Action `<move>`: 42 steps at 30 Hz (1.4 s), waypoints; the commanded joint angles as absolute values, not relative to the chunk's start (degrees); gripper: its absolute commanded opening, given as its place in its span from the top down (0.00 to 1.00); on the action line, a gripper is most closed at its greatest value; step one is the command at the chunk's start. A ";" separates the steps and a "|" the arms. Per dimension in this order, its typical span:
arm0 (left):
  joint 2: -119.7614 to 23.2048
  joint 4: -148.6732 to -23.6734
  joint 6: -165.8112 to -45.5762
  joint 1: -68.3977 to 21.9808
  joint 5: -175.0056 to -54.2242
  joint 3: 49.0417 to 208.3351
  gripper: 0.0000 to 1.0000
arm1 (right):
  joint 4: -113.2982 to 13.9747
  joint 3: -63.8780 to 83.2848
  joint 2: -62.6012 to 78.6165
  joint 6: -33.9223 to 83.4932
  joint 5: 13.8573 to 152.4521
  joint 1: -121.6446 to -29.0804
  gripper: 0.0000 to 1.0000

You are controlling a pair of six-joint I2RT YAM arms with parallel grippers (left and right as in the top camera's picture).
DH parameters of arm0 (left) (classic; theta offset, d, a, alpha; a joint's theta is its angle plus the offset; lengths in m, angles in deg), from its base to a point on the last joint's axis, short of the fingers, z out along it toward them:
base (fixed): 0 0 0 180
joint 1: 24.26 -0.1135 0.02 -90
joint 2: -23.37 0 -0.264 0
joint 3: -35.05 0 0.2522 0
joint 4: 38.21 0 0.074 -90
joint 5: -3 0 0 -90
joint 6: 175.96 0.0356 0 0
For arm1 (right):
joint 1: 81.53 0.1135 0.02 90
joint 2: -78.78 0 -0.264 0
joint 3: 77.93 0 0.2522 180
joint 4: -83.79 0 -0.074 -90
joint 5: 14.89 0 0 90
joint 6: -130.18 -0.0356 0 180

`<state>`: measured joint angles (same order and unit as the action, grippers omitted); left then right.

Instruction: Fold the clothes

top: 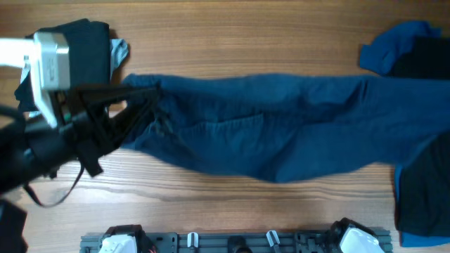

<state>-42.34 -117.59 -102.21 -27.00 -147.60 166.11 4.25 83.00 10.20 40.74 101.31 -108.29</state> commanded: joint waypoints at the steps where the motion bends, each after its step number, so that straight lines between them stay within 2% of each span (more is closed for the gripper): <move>1: -39.26 -117.13 -103.17 -27.15 -146.46 166.85 0.96 | 5.01 83.37 12.11 38.60 98.77 -108.16 0.96; 7: -38.19 -119.10 -103.15 -27.15 -130.99 166.81 0.96 | 8.62 83.31 11.67 36.96 95.14 -108.16 0.96; 9: -40.22 -119.25 -103.15 -27.15 -129.74 166.54 0.96 | 9.28 83.31 9.85 36.94 94.77 -108.16 0.96; 14: -52.29 -119.30 -102.67 -27.15 -129.72 165.93 0.96 | 9.65 82.41 1.94 37.00 94.88 -108.16 0.96; 18: -67.35 -117.13 -101.31 -26.96 -129.28 165.93 0.96 | 9.30 82.32 -9.05 38.38 99.06 -108.14 0.95; 21: -78.65 -112.65 -101.18 -26.54 -129.30 165.93 0.96 | 7.75 82.32 -18.71 40.44 101.02 -107.09 0.96; 26: -96.83 -97.70 -101.22 -25.01 -129.30 165.93 0.96 | -0.30 82.32 -38.38 43.25 100.85 -101.34 0.96; 30: -105.82 -87.82 -101.42 -22.83 -129.30 165.93 0.95 | -10.35 82.32 -52.13 43.32 100.85 -95.81 0.96; 33: -109.99 -82.95 -101.44 -20.95 -126.75 165.93 0.92 | -12.89 82.32 -58.38 45.18 100.85 -91.96 0.96; 36: -111.46 -81.24 -101.40 -19.26 -119.55 165.93 0.72 | -13.04 82.32 -62.49 49.09 100.74 -87.50 0.96; 37: -111.46 -80.83 -101.40 -18.76 -116.67 165.93 0.51 | -13.04 82.32 -63.50 49.66 99.78 -85.82 0.96; 38: -111.46 -80.22 -101.40 -18.45 -114.96 165.93 0.16 | -13.19 82.32 -64.31 49.66 98.25 -84.47 0.95; 39: -111.43 -79.36 -101.40 -18.30 -114.29 165.93 0.02 | -13.22 82.32 -64.79 49.64 96.35 -83.26 0.95; 42: -111.08 -76.68 -101.42 -18.52 -114.35 165.95 0.00 | -11.60 82.32 -65.90 48.96 91.67 -79.92 0.95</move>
<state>-111.28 -78.45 -101.97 -17.95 -117.81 165.65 -12.69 82.00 -64.74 47.69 96.85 -82.46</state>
